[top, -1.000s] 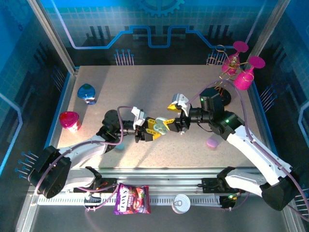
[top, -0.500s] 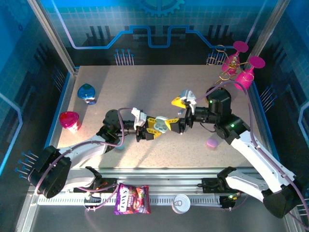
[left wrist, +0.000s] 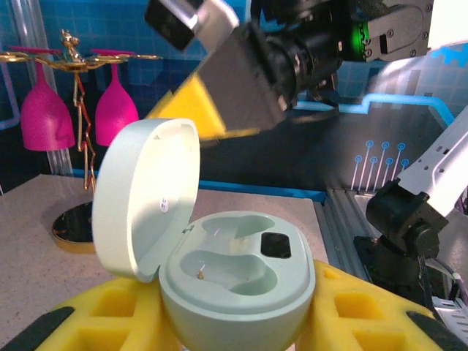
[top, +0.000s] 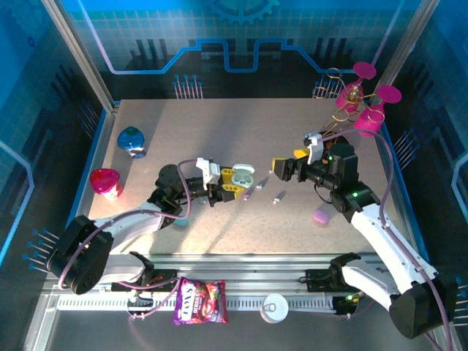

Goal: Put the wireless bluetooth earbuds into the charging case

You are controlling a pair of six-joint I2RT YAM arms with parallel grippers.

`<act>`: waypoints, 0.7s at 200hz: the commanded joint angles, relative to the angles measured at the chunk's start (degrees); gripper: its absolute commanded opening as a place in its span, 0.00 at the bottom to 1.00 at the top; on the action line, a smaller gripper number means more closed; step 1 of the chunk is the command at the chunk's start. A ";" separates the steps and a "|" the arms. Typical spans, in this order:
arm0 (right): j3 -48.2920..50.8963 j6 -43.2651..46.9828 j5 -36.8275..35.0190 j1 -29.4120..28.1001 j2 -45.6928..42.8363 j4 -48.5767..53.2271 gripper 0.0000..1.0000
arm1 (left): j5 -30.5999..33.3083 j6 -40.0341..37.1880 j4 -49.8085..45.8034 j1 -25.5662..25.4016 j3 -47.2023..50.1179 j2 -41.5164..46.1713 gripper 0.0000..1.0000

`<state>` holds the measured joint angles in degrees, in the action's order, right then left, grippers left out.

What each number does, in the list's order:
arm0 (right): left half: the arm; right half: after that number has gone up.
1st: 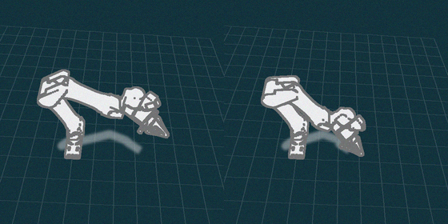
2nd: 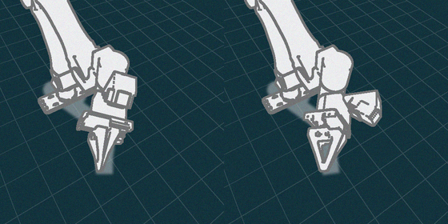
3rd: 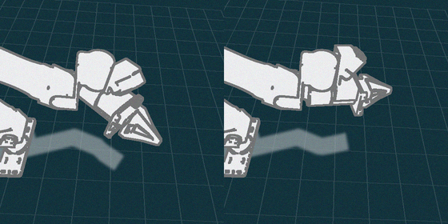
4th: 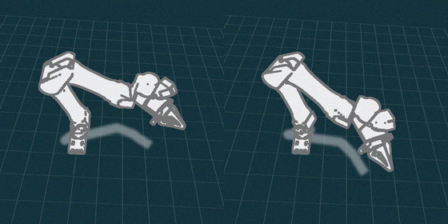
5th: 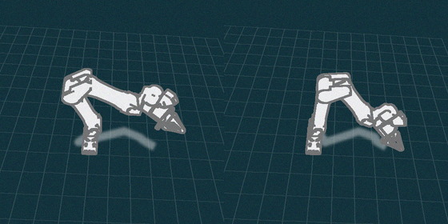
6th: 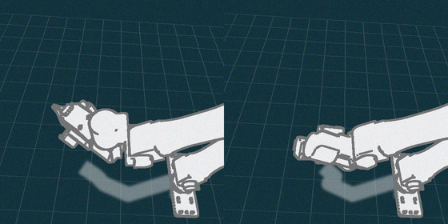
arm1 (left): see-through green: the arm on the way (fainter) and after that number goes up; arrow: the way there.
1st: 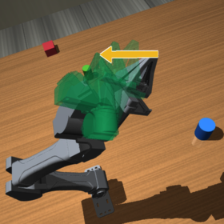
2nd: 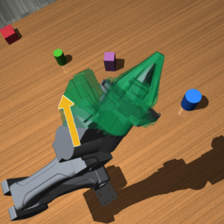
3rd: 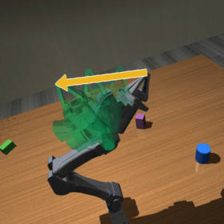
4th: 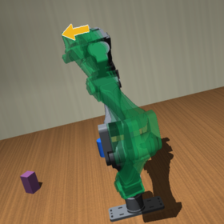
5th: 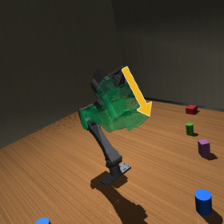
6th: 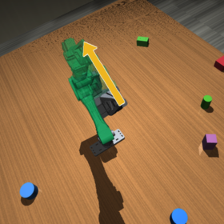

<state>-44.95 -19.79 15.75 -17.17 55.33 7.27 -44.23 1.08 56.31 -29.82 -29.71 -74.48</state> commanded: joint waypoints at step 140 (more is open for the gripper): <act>12.12 -27.31 -18.18 -11.59 19.21 1.15 0.65 | 1.06 -2.73 2.60 0.71 2.87 2.93 0.19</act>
<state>-31.75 -41.65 -0.30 -26.15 71.33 13.41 -43.05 0.40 58.87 -29.41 -27.20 -72.82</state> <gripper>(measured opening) 0.685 0.369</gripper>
